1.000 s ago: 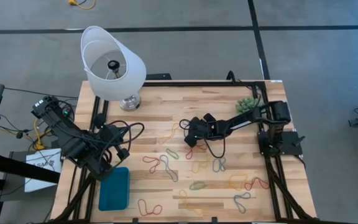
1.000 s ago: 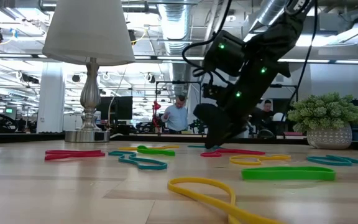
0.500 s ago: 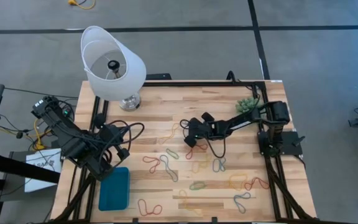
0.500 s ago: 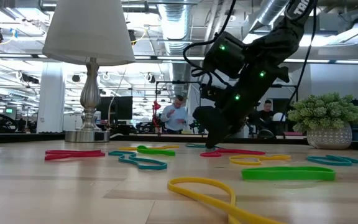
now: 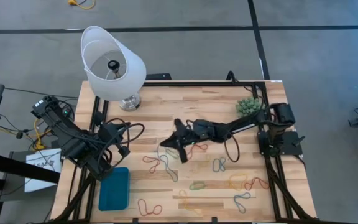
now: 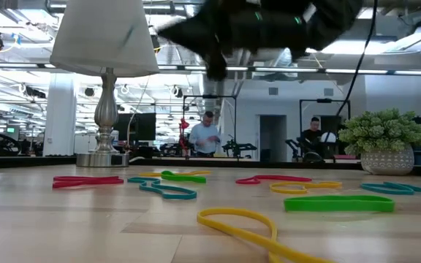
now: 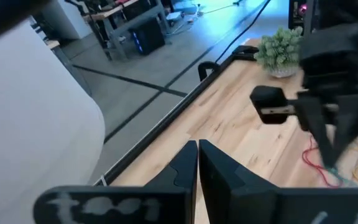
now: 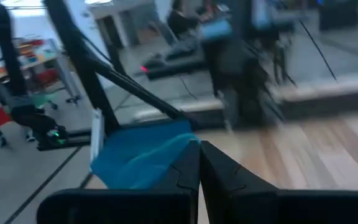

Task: Pick and place items into bin
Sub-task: Put the blue rubber band into the blue bin

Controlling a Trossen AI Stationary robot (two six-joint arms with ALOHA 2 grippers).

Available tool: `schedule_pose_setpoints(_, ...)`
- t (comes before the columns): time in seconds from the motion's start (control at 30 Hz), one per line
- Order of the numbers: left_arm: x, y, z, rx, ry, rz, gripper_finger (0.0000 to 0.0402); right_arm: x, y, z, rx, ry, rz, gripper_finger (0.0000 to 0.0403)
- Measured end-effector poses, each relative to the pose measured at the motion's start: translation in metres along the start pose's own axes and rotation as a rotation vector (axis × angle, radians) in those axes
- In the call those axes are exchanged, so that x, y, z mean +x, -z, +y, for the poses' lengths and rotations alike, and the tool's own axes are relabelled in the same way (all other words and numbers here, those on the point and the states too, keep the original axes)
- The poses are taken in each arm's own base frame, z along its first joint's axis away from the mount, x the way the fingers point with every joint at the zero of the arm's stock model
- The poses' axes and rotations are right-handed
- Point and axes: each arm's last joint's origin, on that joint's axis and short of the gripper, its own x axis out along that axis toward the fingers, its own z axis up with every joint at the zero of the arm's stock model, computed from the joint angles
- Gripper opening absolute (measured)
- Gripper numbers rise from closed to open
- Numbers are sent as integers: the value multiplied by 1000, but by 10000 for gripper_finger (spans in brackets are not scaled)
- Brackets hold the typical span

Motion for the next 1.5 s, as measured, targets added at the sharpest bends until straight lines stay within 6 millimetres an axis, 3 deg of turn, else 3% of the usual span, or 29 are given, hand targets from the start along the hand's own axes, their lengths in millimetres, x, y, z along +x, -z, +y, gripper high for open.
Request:
schedule_pose_setpoints(0.13, 0, -2, 1, -3, -18, -44, 6, 33, -24, 25, -98, -88, -50, 0)
schedule_pose_setpoints(0.23, 1, -2, 1, 3, -23, -55, 6, 60, -27, 45, -125, -135, -25, 0)
schedule_pose_setpoints(0.43, 0, -4, 6, -1, -33, -94, 1, 120, -13, 68, -139, -186, 20, 0)
schedule_pose_setpoints(0.73, 5, -5, 11, 40, -41, -29, 0, 182, 13, 65, -138, -187, 39, 0)
schedule_pose_setpoints(0.97, 8, -5, 11, 44, -48, 2, 0, 204, 24, 54, -135, -170, 50, 0)
schedule_pose_setpoints(1.2, 8, -5, 11, 66, -48, 2, 0, 206, 10, 47, -174, -161, -24, 0)
schedule_pose_setpoints(1.37, 8, -5, 11, 67, -48, 2, 0, 199, -16, 42, -175, -171, -97, 0)
schedule_pose_setpoints(1.5, 8, -5, 11, 67, -50, -2, 0, 200, -12, 43, -175, -176, -89, 0)
